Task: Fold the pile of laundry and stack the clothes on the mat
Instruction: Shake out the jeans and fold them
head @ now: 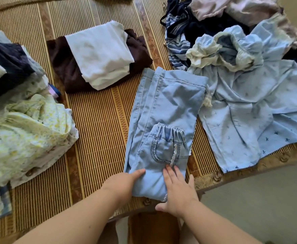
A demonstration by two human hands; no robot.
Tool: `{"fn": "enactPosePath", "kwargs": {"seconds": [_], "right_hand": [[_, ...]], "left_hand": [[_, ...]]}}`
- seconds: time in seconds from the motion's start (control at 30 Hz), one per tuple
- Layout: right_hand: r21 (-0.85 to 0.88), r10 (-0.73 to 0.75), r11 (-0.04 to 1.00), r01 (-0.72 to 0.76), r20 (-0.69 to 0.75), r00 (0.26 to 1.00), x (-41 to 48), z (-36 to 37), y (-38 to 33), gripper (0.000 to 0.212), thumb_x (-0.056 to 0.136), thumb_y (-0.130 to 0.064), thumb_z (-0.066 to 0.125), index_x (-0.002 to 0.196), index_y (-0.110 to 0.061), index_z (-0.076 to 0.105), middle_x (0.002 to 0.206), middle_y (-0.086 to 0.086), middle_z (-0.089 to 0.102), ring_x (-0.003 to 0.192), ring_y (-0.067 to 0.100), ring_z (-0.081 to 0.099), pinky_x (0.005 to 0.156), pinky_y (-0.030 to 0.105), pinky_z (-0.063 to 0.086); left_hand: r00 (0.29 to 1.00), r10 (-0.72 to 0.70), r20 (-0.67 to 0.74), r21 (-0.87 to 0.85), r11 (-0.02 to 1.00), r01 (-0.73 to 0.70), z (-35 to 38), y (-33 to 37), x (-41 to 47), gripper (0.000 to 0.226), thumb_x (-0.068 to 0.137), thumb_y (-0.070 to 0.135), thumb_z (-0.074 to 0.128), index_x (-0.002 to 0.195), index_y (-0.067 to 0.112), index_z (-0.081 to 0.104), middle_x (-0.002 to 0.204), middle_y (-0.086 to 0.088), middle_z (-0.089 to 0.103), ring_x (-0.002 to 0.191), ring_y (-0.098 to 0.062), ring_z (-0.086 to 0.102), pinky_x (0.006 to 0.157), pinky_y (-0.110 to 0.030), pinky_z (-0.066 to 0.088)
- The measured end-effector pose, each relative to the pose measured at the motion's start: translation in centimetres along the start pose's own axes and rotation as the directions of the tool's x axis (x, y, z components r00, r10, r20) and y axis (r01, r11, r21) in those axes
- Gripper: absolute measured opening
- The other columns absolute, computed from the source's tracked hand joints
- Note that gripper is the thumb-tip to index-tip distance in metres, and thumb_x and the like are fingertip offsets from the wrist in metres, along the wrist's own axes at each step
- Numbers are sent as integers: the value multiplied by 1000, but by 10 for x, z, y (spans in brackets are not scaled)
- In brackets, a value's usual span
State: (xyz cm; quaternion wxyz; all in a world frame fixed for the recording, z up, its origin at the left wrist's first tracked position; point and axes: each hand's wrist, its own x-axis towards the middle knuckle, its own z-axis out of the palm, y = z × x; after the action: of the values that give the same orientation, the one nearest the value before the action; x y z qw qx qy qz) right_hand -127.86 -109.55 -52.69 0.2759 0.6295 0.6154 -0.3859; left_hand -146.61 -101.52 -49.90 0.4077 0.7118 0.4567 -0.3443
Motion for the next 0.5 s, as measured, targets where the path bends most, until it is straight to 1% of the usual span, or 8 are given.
{"fn": "enactPosePath", "kwargs": {"seconds": [0.07, 0.13, 0.23, 0.27, 0.33, 0.4, 0.43, 0.5], "right_hand": [[-11, 35, 999, -35, -5, 999, 5, -7, 0, 128, 67, -82, 53, 152, -20, -20, 160, -7, -24, 146, 20, -24, 109, 68, -5], [-29, 73, 997, -74, -16, 997, 7, -12, 0, 127, 70, -78, 55, 150, -19, -24, 160, -7, -24, 146, 26, -24, 107, 71, -4], [-32, 100, 994, -103, -93, 991, 5, -19, 1, 102, 87, -45, 55, 151, -21, -20, 162, -8, -12, 148, 27, -18, 108, 70, -2], [12, 103, 995, -102, -134, 986, 3, -22, 2, 92, 88, -31, 51, 153, -23, -13, 163, -10, -3, 149, 24, -14, 109, 68, -2], [197, 115, 977, -75, -197, 974, 0, -30, 7, 84, 81, -10, 44, 155, -27, 9, 161, -13, 16, 150, 15, -2, 115, 59, -1], [360, 86, 933, -15, -183, 979, -5, -43, 16, 80, 78, -3, 40, 153, -29, 25, 158, -13, 27, 148, 9, 15, 120, 43, 5], [384, 42, 923, 25, -166, 985, -9, -50, 21, 77, 80, -2, 39, 152, -29, 29, 156, -12, 31, 146, 8, 21, 120, 35, 11], [374, -42, 924, 78, -104, 994, -17, -63, 32, 72, 82, -2, 38, 149, -29, 37, 154, -9, 37, 142, 10, 32, 116, 24, 22]], "left_hand": [[999, 33, -40, -233, 972, -41, -7, 1, 0, 78, 85, 8, 49, 146, 50, 25, 130, -1, 53, 81, -13, 59, 63, -21, 45], [992, 89, -85, -441, 890, -118, -19, 2, -1, 64, 84, 8, 49, 135, 46, 47, 125, 4, 55, 68, -9, 60, 53, -17, 45], [980, 158, -120, -540, 818, -198, -38, 2, -1, 53, 85, 6, 44, 124, 38, 59, 118, 8, 58, 75, -8, 61, 57, -14, 47], [978, 162, -128, -506, 838, -205, -44, 2, -1, 51, 86, 8, 44, 126, 35, 57, 118, 7, 57, 77, -6, 59, 61, -12, 46], [970, 175, -167, -285, 934, -217, -53, 2, -4, 51, 87, 19, 51, 137, 30, 49, 116, 5, 53, 89, -10, 56, 78, -16, 45], [966, 208, -155, -10, 977, -212, -54, 1, -7, 67, 84, 35, 64, 145, 27, 38, 112, 6, 47, 97, -12, 51, 89, -23, 44], [968, 216, -128, 92, 974, -206, -53, 2, -9, 70, 82, 38, 68, 144, 26, 38, 111, 6, 48, 97, -12, 51, 91, -25, 46], [958, 248, -144, 207, 954, -216, -53, 4, -13, 46, 86, 37, 64, 130, 27, 53, 106, 7, 54, 95, -13, 55, 88, -29, 50]]}}
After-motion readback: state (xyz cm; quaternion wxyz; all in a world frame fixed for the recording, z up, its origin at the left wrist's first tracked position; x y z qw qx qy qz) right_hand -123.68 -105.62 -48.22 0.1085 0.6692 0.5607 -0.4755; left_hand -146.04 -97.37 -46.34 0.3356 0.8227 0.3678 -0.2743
